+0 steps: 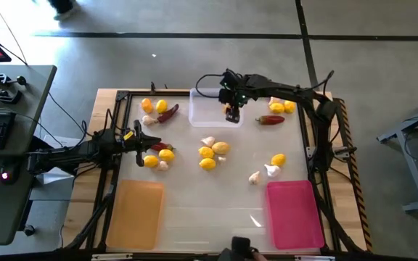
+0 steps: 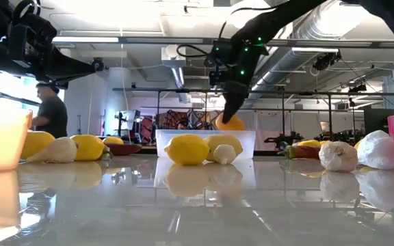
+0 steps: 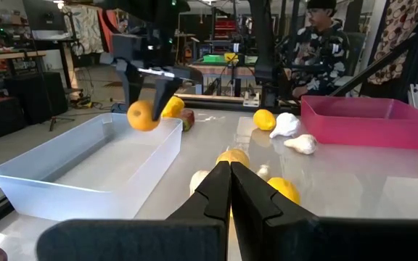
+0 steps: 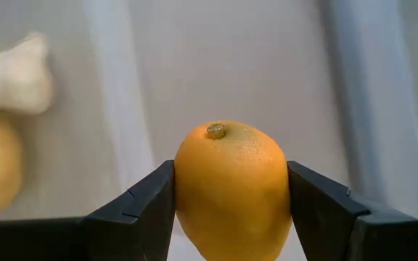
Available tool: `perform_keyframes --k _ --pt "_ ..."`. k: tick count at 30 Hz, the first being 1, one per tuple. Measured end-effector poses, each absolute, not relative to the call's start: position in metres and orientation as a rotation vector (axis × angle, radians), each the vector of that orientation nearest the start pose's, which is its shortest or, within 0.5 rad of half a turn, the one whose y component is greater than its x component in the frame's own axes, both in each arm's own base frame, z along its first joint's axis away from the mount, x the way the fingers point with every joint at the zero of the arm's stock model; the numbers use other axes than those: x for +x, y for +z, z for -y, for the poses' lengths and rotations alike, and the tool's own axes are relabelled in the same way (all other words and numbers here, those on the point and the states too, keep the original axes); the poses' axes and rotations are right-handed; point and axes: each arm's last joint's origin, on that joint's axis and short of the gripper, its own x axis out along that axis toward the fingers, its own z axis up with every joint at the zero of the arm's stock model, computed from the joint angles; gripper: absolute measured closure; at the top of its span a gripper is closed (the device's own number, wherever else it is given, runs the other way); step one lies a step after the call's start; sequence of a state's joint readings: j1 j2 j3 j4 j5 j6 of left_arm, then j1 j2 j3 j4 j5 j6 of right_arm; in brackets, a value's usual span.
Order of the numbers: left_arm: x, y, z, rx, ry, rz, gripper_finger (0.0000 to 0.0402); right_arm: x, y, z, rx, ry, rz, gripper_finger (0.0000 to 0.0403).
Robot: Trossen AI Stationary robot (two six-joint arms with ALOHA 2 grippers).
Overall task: Sort produce into baskets
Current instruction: Put the bottom right lemon into the transparent bin
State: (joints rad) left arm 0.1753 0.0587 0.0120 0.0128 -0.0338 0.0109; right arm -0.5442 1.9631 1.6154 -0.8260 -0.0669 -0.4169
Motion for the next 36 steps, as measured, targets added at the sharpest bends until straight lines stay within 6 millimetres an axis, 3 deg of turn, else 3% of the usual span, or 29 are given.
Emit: perform_keyframes --k 8,23,36 --pt "0.099 0.164 -0.019 0.009 0.209 -0.035 0.0402 0.357 0.202 0.209 0.027 -0.117 -1.276 0.0187" --pt "0.099 0.164 -0.019 0.008 0.209 -0.036 0.0402 0.36 0.188 0.207 0.035 -0.158 -1.341 0.0185" --pt "0.099 0.165 -0.018 -0.024 0.209 -0.024 0.0402 0.366 0.188 0.196 -0.044 -0.181 -1.369 0.0121"
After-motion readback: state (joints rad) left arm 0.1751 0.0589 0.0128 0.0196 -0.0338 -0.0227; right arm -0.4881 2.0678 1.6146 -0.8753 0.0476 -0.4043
